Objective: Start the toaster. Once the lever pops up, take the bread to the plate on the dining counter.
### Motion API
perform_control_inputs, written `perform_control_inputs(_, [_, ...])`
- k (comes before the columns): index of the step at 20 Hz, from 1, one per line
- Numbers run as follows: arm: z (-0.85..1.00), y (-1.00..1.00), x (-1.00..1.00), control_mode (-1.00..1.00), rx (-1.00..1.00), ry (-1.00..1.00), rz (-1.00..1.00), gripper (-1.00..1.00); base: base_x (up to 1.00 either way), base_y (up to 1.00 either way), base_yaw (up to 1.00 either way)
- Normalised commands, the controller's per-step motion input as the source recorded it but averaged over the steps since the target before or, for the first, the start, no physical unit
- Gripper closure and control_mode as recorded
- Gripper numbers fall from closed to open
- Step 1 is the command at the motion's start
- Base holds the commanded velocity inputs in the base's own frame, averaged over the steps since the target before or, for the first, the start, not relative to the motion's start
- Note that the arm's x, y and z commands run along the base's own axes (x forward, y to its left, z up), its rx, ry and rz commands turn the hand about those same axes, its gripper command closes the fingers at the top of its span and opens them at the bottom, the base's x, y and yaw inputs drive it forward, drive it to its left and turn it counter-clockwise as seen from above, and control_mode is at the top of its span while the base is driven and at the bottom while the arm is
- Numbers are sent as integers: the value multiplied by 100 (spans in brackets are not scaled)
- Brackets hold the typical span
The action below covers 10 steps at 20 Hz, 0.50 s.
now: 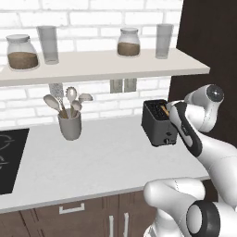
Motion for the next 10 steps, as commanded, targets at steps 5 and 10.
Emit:
perform_control_inputs(5, [0,0,0,-100,0,0,0,-100,0,0,0])
perform_control_inputs(10, [0,0,0,-100,0,0,0,-100,0,0,0])
